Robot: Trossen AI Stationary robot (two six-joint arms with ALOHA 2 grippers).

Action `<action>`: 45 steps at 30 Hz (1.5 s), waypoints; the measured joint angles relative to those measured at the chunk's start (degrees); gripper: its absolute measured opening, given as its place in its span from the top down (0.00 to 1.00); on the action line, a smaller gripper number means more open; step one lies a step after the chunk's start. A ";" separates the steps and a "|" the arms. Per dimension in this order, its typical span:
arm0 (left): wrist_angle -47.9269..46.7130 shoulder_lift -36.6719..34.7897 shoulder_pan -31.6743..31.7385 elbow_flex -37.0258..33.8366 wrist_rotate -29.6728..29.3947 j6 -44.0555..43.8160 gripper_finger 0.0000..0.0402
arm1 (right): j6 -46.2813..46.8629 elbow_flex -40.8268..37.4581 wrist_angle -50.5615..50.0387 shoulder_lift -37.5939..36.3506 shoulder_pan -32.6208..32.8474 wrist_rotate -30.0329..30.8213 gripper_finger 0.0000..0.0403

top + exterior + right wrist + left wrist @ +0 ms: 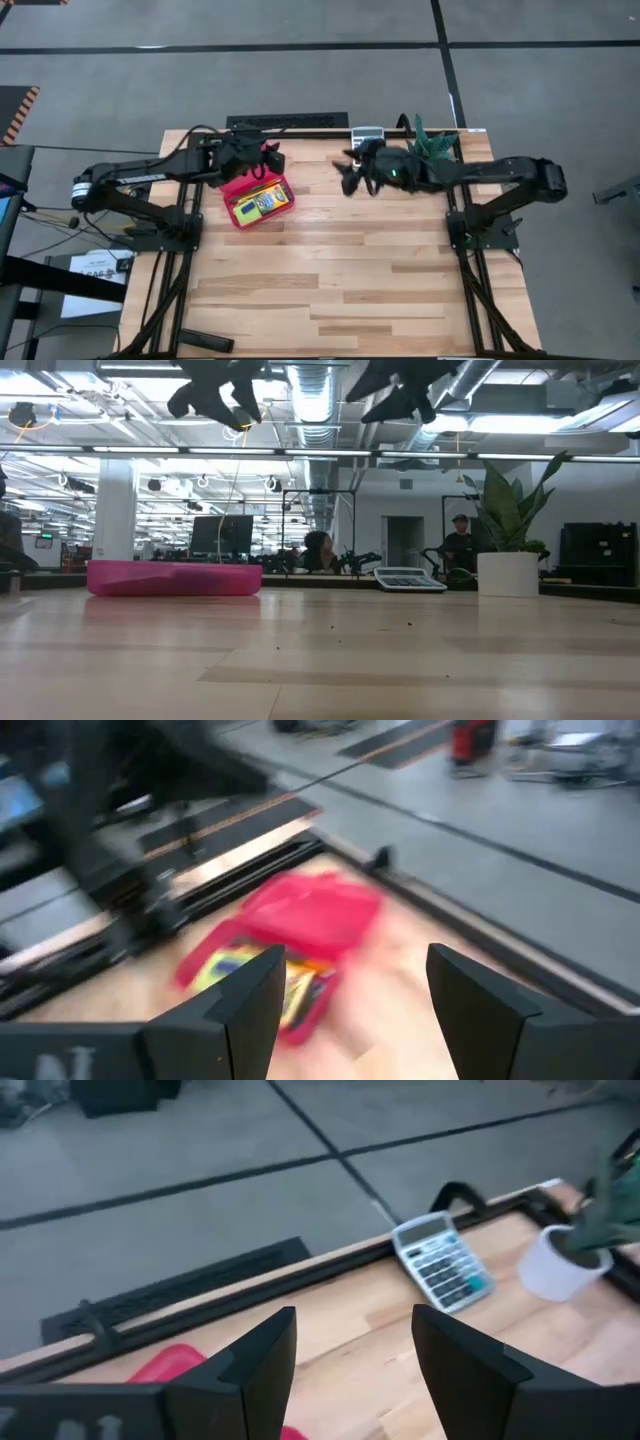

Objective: Pack school essentials
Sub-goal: Close the red supply box

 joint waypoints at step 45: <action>-22.82 -9.53 2.23 0.00 9.36 -16.03 0.54 | -10.16 41.97 -23.59 55.00 -8.34 -31.92 0.43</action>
